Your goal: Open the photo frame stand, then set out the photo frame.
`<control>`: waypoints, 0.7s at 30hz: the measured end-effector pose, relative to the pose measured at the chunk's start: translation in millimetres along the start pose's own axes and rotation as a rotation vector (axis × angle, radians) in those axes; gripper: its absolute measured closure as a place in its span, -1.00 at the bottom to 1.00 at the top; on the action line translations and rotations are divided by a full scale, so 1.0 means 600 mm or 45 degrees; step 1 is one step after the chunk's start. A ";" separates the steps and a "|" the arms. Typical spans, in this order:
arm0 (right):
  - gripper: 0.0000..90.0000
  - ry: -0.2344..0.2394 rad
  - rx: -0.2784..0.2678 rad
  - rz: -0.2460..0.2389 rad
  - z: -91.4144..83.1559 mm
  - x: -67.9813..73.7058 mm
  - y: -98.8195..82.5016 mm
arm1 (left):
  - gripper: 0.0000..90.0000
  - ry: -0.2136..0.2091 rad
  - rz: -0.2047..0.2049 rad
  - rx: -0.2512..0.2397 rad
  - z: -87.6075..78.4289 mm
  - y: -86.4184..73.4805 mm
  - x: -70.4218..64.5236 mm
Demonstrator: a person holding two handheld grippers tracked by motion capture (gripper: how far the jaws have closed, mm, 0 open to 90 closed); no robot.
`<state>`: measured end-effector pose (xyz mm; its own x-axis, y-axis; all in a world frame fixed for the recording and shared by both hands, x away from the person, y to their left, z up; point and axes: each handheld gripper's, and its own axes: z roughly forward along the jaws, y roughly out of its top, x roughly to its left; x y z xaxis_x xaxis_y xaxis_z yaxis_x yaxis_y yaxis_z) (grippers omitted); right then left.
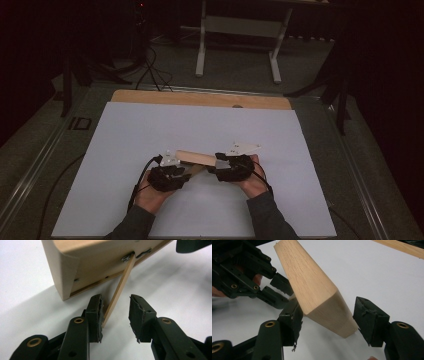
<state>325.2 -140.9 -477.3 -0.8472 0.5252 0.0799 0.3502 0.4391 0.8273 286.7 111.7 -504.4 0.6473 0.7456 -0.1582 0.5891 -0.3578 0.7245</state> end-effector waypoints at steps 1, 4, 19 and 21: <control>-0.11 0.001 -0.001 0.001 0.000 0.000 0.000 | 0.39 0.000 -0.001 -0.001 0.000 0.000 0.001; -0.13 0.003 -0.004 0.002 0.000 0.000 0.000 | 0.39 0.002 -0.003 -0.001 -0.001 0.000 0.001; -0.33 0.062 0.009 0.012 -0.009 -0.012 -0.003 | 0.39 0.002 -0.013 -0.011 -0.011 -0.002 0.005; -0.33 0.072 0.010 0.013 -0.012 -0.014 -0.004 | 0.39 0.007 -0.015 -0.013 -0.013 -0.003 0.006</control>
<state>328.8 -151.7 -476.0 -0.8645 0.4881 0.1197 0.3620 0.4395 0.8221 284.4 119.5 -501.4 0.6377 0.7529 -0.1627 0.5917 -0.3436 0.7293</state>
